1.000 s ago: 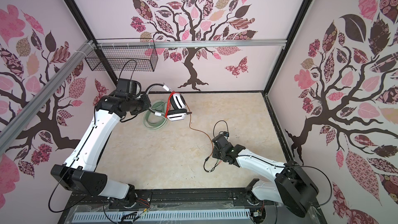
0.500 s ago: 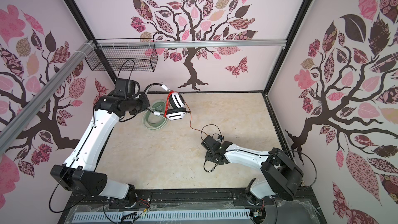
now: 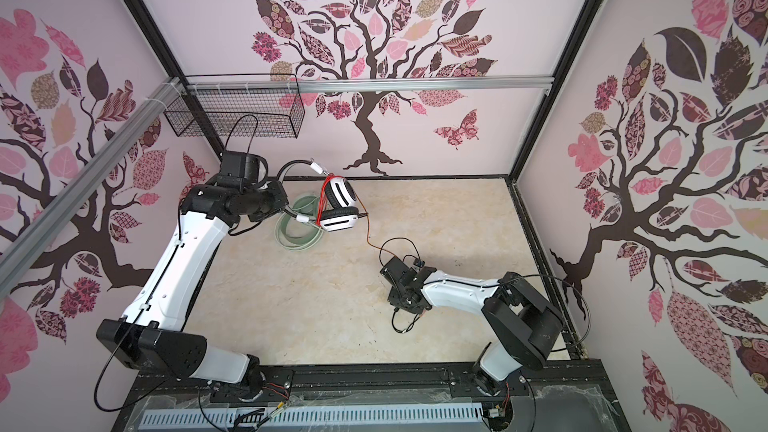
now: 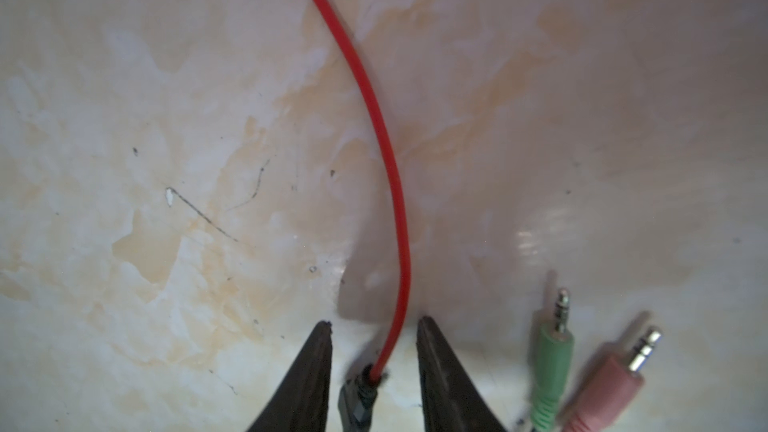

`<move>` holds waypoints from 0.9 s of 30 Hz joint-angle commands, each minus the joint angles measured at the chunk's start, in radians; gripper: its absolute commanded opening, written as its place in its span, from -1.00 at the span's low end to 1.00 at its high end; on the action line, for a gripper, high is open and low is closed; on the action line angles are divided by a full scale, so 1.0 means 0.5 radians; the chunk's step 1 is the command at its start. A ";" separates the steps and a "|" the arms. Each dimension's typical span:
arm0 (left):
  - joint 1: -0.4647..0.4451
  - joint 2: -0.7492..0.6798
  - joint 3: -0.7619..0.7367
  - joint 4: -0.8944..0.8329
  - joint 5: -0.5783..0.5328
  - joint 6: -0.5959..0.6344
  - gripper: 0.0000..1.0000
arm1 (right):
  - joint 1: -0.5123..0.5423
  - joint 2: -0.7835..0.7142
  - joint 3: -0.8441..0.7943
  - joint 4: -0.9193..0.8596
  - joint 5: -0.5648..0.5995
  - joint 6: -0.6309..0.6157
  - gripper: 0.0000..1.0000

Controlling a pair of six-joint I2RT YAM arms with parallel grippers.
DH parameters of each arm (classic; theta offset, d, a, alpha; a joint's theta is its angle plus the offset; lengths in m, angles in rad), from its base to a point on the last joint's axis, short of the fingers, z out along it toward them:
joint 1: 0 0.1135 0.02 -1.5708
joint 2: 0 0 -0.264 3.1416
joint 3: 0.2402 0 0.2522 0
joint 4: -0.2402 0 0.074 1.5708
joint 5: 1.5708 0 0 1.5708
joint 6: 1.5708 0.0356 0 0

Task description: Wrap the headphones

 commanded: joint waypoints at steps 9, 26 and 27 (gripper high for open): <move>0.041 -0.072 -0.002 0.104 0.081 -0.056 -1.00 | 0.010 -0.093 -0.045 0.050 0.035 -0.239 -1.00; 0.096 0.103 -0.144 0.333 0.700 -0.262 -1.00 | 0.522 -0.236 0.035 0.132 -0.046 -1.165 -1.00; 0.096 0.104 -0.156 0.332 0.669 -0.288 -1.00 | 0.585 -0.224 0.085 0.106 -0.036 -1.177 -1.00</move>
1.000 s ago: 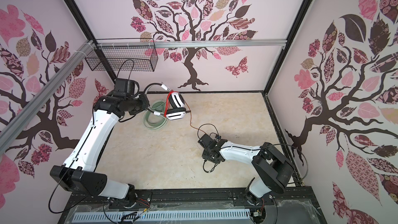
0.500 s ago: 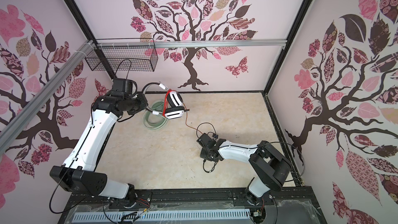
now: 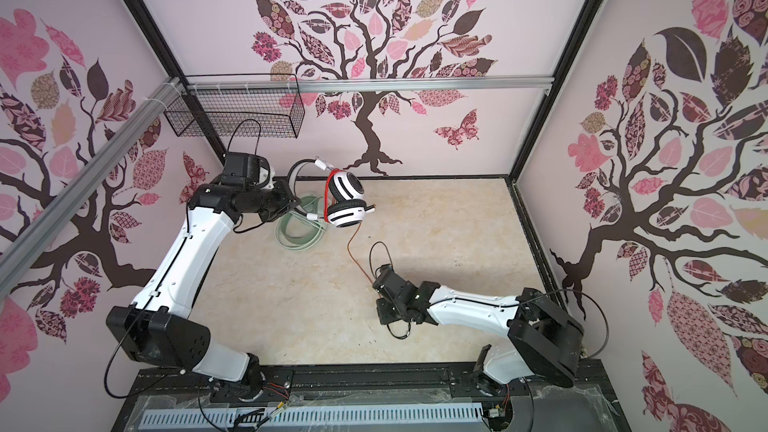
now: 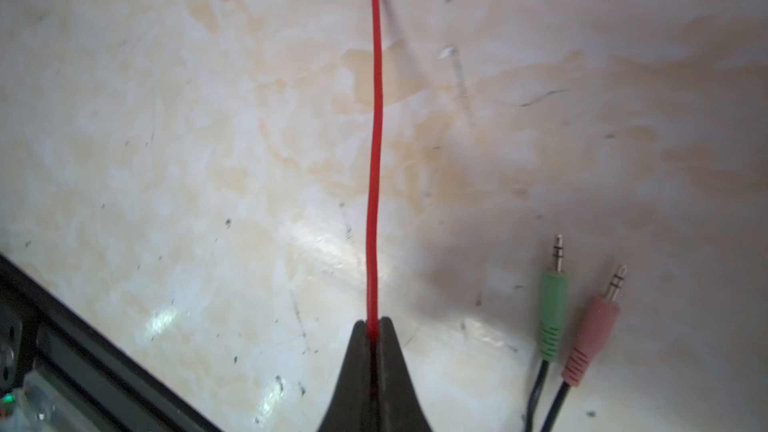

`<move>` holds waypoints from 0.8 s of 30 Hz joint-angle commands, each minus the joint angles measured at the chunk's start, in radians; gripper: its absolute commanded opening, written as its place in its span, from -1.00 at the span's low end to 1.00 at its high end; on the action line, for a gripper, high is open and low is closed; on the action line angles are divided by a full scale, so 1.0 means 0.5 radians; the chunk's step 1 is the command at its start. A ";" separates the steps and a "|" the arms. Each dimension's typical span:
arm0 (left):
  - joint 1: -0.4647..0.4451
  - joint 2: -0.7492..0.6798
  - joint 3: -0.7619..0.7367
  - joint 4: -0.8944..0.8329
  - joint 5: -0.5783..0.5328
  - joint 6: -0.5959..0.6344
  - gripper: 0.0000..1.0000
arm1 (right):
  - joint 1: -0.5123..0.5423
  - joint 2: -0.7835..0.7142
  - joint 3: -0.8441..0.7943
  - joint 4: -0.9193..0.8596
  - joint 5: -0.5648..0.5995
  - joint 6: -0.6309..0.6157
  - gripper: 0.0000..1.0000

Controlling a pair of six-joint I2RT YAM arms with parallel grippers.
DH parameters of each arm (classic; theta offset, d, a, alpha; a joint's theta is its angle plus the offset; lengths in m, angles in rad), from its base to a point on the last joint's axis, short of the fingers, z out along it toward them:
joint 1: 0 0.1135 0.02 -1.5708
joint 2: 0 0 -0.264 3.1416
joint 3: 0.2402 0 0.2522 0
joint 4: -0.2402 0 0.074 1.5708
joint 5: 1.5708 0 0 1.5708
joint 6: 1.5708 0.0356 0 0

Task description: Wrap the headphones

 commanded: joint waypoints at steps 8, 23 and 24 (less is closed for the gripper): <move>0.019 -0.026 -0.148 0.246 -0.088 -0.218 -1.00 | 0.633 -0.005 0.637 -0.410 0.188 -0.211 -1.00; -0.169 0.165 -0.043 0.037 -0.764 -0.013 -1.00 | 0.909 0.017 2.293 -1.470 0.677 -0.561 -1.00; -0.265 0.179 0.012 -0.058 -0.950 0.015 -1.00 | 0.908 0.053 2.402 -1.531 0.759 -0.592 -1.00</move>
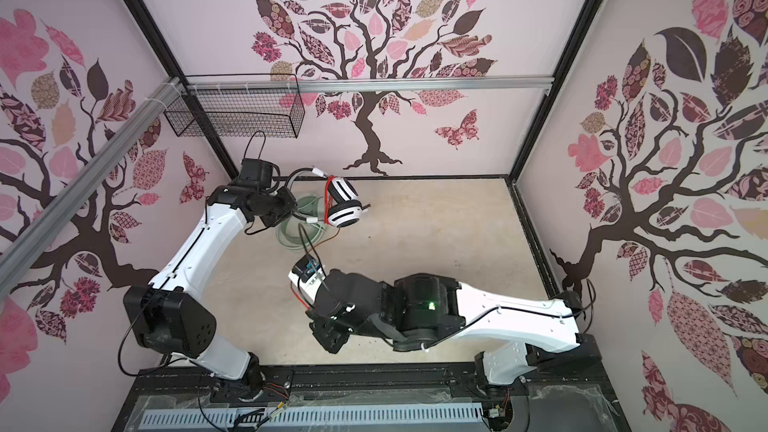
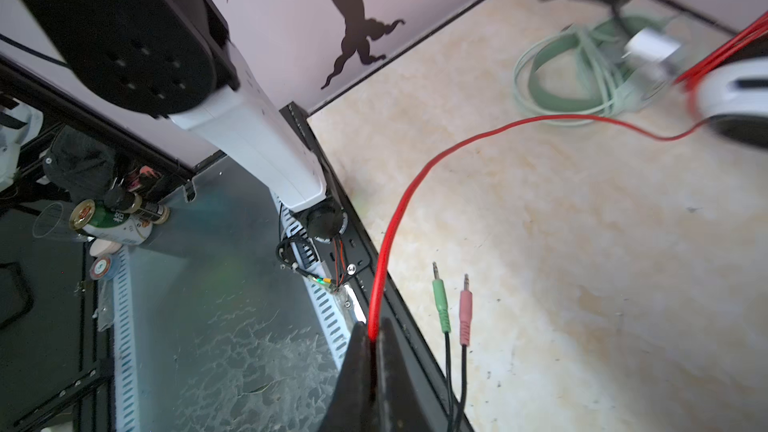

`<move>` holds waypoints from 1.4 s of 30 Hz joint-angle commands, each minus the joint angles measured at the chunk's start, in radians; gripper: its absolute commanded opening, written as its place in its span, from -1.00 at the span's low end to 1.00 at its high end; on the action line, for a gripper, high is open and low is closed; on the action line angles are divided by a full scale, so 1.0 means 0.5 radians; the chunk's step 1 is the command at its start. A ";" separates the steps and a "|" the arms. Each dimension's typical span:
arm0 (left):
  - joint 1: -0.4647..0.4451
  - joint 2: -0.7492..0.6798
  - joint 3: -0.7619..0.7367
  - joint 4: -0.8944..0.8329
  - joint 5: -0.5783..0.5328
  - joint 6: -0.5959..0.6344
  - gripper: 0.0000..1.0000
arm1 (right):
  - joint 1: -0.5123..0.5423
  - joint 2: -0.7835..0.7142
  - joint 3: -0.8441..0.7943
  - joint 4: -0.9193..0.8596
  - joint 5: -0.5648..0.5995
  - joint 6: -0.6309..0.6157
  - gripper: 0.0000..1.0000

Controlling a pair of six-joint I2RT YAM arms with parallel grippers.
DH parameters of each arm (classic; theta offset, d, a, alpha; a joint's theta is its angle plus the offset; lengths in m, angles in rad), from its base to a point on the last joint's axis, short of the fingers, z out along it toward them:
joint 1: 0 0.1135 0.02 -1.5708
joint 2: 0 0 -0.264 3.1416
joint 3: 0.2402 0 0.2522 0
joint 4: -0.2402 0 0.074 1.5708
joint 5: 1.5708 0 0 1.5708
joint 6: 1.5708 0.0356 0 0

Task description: Wrap the headphones

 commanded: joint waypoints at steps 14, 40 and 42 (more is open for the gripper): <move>-0.387 -0.625 -0.581 -0.223 -0.435 0.094 -1.00 | -0.375 0.052 0.649 -0.382 0.666 -0.456 -1.00; -0.390 -1.437 -0.848 -0.680 -0.081 0.204 -1.00 | -1.464 0.361 0.297 0.319 0.293 -0.653 -1.00; -0.393 -1.448 -0.869 -0.683 -0.026 0.218 -1.00 | -1.472 0.430 0.336 0.353 0.273 -0.680 -1.00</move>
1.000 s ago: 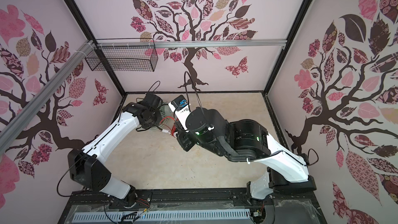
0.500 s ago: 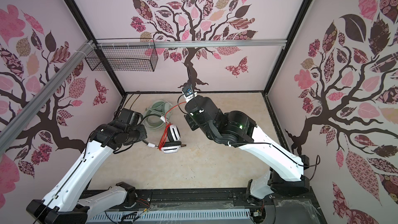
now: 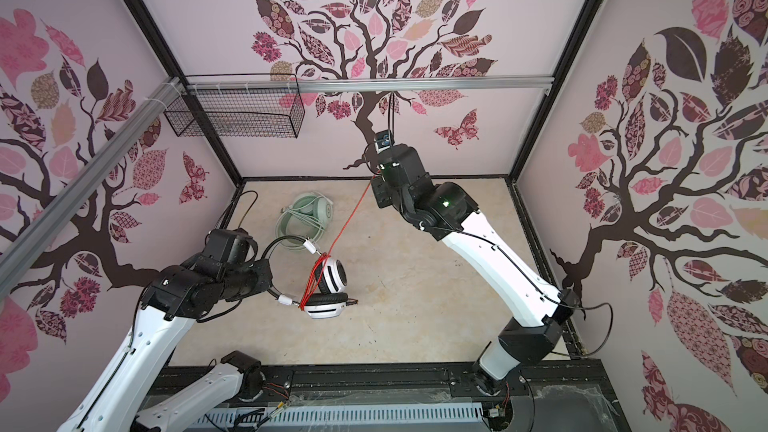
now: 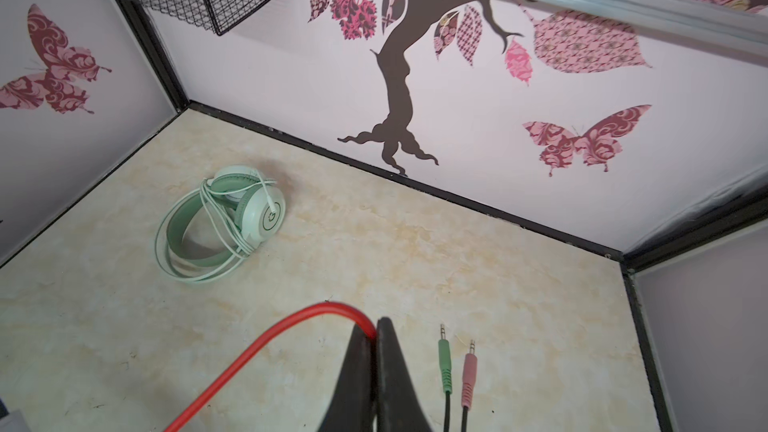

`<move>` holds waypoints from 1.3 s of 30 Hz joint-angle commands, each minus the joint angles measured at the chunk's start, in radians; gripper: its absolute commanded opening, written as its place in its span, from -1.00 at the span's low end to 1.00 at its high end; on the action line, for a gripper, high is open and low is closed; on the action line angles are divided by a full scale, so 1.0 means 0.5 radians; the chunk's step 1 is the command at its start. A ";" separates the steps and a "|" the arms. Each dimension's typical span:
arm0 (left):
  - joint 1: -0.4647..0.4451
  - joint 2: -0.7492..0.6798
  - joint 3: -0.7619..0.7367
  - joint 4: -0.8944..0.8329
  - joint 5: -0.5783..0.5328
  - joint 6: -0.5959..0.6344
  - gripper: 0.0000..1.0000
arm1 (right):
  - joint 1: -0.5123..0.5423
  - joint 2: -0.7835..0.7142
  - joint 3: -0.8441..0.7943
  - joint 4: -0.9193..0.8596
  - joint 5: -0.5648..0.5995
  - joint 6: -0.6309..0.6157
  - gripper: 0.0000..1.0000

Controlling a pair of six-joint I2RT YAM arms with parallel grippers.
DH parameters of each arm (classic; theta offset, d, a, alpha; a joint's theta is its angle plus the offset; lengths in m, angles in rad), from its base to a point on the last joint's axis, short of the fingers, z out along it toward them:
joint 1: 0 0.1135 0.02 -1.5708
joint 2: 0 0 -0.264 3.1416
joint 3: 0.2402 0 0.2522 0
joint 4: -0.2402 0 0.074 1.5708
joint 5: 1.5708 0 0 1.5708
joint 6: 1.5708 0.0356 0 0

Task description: Wrap the headphones

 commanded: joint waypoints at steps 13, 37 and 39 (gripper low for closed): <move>-0.007 -0.101 0.130 -0.058 0.333 -0.019 -1.00 | -0.236 0.234 -0.399 0.426 -0.328 0.068 -1.00; -0.006 0.290 1.005 0.302 0.624 -0.447 -1.00 | -0.124 -0.411 -2.299 2.289 -2.097 0.839 -1.00; -0.006 0.297 1.027 0.302 0.647 -0.444 -1.00 | -0.123 -0.392 -2.336 2.380 -2.126 0.883 -0.97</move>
